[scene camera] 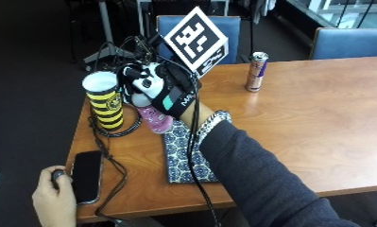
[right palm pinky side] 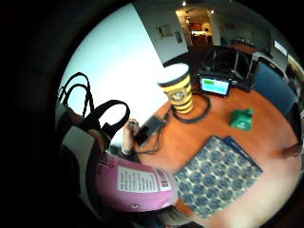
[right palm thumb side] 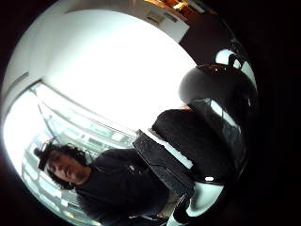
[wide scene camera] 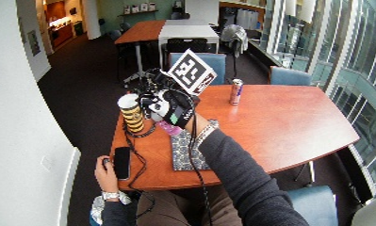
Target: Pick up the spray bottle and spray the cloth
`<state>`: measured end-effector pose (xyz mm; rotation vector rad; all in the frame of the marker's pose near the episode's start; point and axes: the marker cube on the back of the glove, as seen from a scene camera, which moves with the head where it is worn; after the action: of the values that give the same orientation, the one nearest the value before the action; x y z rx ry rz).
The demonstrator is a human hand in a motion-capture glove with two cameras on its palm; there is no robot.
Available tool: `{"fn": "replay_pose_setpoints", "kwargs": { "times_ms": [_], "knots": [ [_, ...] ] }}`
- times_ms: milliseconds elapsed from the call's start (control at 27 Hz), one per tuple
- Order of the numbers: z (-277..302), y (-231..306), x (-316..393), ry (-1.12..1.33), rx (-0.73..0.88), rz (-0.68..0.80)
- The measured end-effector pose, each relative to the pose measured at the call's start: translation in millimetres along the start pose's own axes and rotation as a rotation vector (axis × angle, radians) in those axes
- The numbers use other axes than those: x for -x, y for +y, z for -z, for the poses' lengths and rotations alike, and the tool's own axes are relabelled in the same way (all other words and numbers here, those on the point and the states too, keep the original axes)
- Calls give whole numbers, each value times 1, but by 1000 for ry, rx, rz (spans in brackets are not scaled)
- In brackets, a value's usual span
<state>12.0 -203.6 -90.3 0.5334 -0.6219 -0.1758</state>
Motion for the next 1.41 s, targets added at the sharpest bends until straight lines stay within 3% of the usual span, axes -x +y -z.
{"fn": "replay_pose_setpoints", "kwargs": {
  "times_ms": [370,592,1407],
  "knots": [
    [-50,16,-61,-163,-256,-48],
    [-72,33,-80,-201,-291,-111],
    [-39,25,-63,-119,-383,-4]
  ]
}}
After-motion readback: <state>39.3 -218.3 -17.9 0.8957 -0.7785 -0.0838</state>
